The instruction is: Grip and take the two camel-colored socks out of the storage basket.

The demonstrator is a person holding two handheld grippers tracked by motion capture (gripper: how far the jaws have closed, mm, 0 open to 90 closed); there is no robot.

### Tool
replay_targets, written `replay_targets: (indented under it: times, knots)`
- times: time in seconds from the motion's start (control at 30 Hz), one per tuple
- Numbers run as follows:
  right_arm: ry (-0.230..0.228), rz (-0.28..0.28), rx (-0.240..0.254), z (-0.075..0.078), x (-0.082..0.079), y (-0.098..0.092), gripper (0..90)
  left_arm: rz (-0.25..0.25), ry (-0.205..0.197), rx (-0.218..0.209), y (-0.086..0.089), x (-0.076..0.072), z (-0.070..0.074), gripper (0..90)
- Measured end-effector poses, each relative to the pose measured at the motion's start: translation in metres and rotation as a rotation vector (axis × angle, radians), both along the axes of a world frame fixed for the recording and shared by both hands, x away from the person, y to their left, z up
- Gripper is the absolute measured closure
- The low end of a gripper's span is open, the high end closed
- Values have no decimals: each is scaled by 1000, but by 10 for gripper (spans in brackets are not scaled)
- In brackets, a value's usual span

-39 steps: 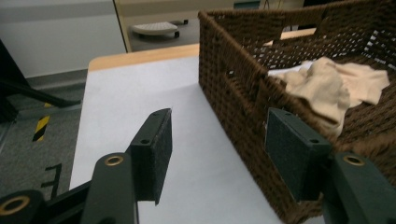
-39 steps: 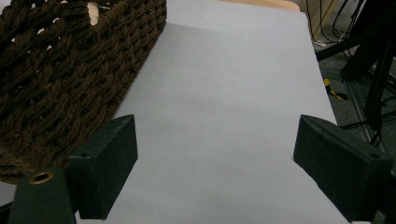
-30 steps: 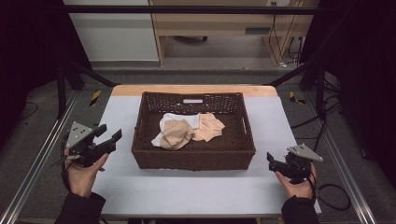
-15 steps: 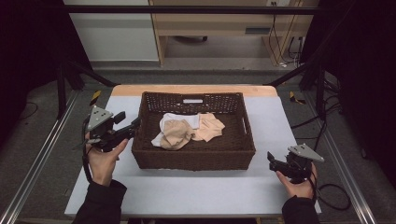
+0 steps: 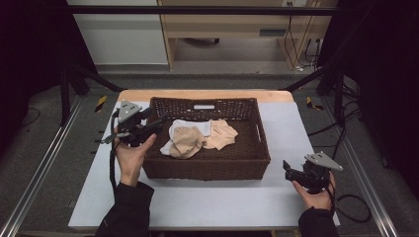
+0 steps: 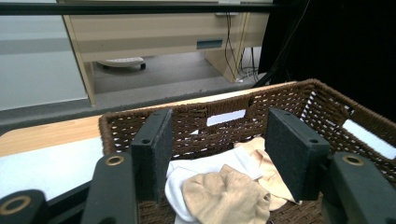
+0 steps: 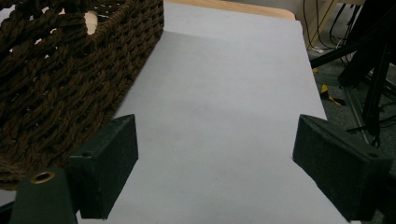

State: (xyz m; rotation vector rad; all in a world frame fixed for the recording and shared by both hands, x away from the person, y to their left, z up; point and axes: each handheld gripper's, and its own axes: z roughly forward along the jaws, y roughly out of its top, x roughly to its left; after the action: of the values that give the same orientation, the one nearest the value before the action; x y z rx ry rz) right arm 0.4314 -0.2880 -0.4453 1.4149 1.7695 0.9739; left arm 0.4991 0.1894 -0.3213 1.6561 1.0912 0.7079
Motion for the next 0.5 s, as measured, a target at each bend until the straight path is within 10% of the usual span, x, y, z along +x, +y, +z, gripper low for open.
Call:
replay_targets:
  times: [0.5]
  knots:
    - [-1, -1, 1, 0, 0, -1, 127, 0, 26, 86, -27, 36, -25, 473]
